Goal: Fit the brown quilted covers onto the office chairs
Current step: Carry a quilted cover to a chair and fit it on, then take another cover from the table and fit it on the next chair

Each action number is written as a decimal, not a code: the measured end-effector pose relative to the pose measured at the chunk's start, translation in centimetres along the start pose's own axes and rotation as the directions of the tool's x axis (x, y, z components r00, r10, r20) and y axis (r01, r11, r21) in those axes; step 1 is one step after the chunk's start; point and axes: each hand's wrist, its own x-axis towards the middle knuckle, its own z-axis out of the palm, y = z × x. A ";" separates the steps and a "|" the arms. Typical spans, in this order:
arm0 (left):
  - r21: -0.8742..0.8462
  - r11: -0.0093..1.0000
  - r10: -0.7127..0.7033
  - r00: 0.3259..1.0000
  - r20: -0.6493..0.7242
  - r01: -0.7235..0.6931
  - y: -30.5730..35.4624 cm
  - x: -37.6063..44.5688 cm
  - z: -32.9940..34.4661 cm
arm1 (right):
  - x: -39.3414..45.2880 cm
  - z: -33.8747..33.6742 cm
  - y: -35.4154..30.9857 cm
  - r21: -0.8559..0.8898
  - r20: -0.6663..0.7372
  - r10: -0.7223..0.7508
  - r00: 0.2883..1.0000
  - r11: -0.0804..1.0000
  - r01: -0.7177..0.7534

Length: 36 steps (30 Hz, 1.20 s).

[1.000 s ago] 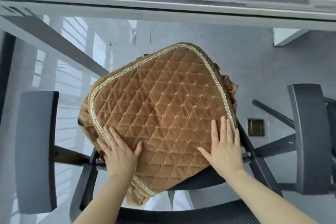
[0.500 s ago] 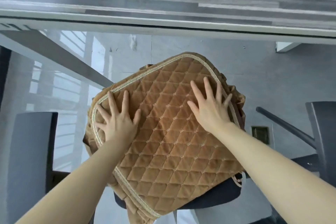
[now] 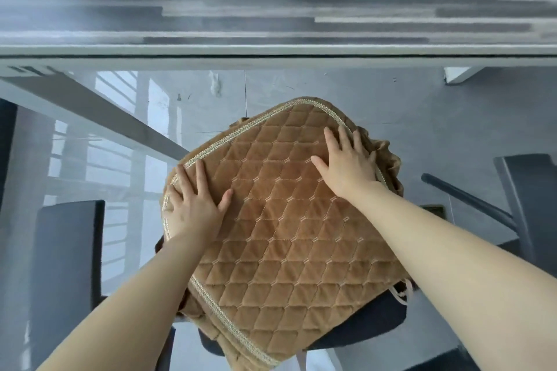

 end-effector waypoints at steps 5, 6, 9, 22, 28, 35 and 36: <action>-0.019 0.997 -0.065 0.972 0.225 0.071 1.9 -1.6 -4.0 | -5.5 -3.2 1.4 0.002 0.087 0.077 0.993 0.997 -0.077; -0.042 0.998 -0.033 0.967 0.253 0.045 2.2 -2.5 -4.8 | -7.4 -4.2 1.9 0.037 0.090 0.085 0.992 0.995 -0.088; -0.038 0.991 0.132 0.951 0.280 -0.127 4.1 -6.7 -7.9 | -13.5 -7.3 3.0 0.161 0.071 0.099 0.993 0.981 -0.110; -0.264 0.735 0.670 0.729 0.139 -0.625 13.7 -31.2 -20.4 | -40.0 -18.6 11.6 0.604 -0.057 0.244 0.968 0.781 -0.161; -0.394 0.605 0.772 0.631 0.076 -0.692 18.1 -42.1 -21.6 | -53.0 -17.2 19.4 0.673 -0.077 0.469 0.880 0.675 -0.302; -0.404 0.561 0.810 0.581 0.087 -0.722 25.2 -53.6 -19.8 | -66.2 -12.0 27.1 0.770 -0.090 0.610 0.788 0.544 -0.333; -0.391 0.554 0.817 0.569 0.090 -0.735 26.2 -55.7 -19.1 | -68.0 -11.1 28.4 0.784 -0.086 0.627 0.774 0.523 -0.336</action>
